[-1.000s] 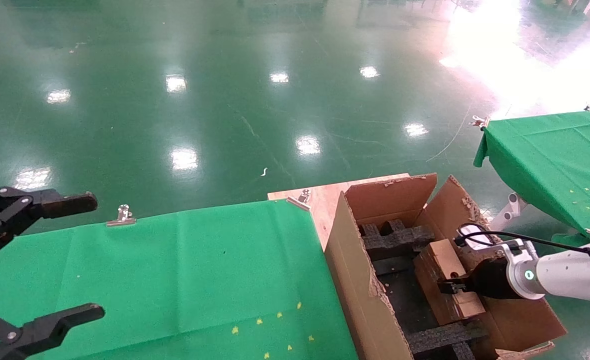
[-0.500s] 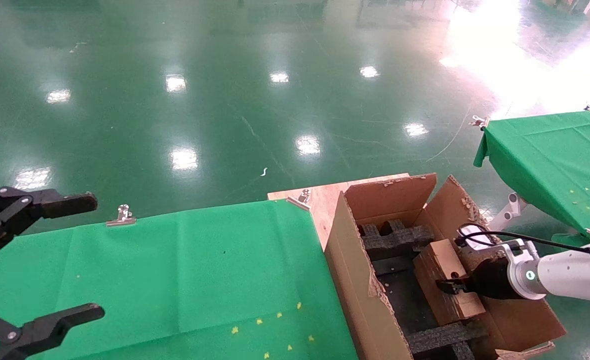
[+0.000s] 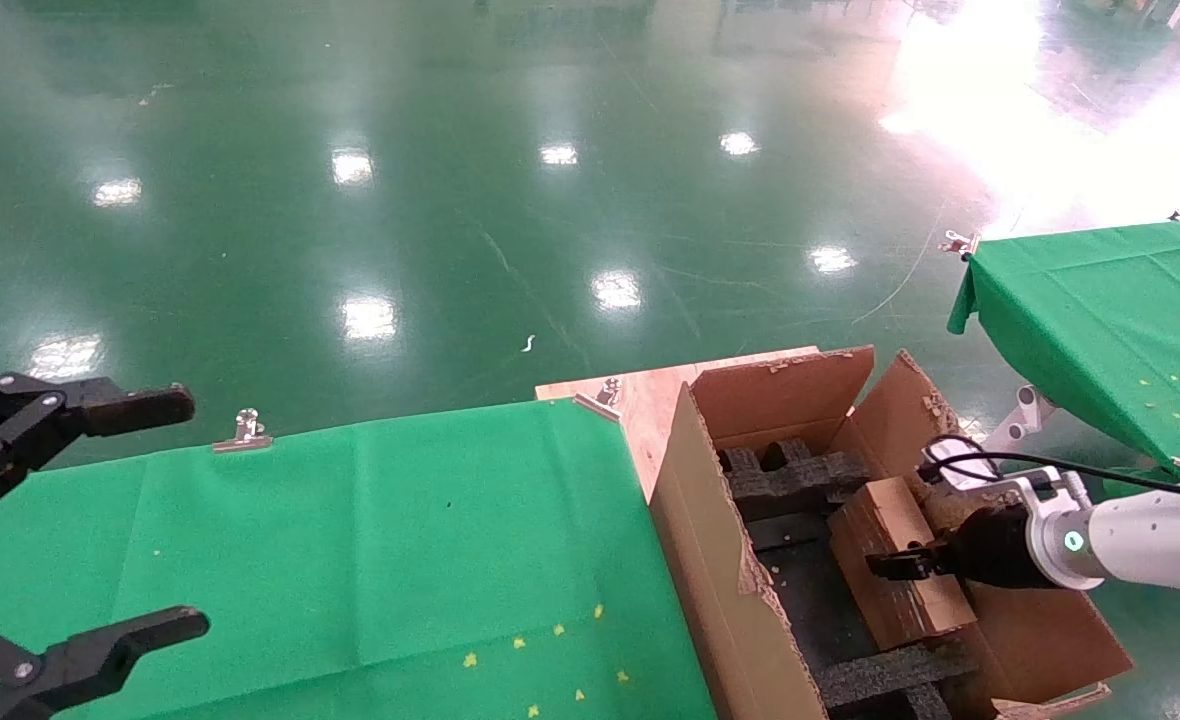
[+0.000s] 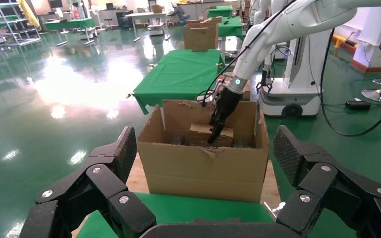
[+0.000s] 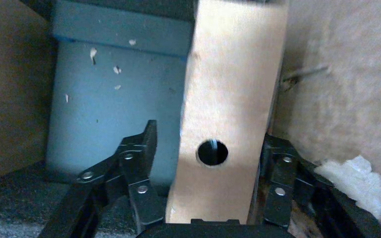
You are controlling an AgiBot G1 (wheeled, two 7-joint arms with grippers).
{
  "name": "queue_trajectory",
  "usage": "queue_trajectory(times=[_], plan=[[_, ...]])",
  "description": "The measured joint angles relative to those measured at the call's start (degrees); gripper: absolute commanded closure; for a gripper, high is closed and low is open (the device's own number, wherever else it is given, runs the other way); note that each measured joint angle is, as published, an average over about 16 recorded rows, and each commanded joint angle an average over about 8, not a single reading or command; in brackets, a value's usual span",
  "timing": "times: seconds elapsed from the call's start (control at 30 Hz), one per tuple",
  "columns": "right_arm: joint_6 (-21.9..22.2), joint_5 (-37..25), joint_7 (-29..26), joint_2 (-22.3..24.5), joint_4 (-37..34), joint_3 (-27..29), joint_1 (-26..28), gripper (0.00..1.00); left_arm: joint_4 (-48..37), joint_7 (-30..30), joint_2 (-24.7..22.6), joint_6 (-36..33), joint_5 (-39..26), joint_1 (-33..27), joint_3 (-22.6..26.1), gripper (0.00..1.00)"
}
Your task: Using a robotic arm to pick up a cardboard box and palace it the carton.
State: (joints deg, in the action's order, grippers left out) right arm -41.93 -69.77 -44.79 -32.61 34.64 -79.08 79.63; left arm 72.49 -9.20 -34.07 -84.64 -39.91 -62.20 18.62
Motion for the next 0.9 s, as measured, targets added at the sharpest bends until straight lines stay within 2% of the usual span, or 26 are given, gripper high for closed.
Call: queue_trajectory(times=[0.3,0.53,0.7,0.9], plan=[[0.66,-1.56,-1.16,2.37,5.03,0.58,3.78,0.00,0.00,0.01,0.00,0.00,0.01,0.00,0.01,0.00],[0.01,-1.67,-2.59,4.60,12.85,2.16,8.51,0.00,0.00,0.01,0.01,0.01,0.01,0.00,0.02,0.00],[-1.97,1.04,-2.00,5.94,19.98,4.24,11.33,0.00,0.00,0.01,0.01,0.01,0.02,-0.01,0.02,0.00],[-5.58,7.06,1.12,6.97,27.65,7.21,12.90,0.00,0.00,0.02,0.01,0.01,0.02,0.00,0.03,0.00]])
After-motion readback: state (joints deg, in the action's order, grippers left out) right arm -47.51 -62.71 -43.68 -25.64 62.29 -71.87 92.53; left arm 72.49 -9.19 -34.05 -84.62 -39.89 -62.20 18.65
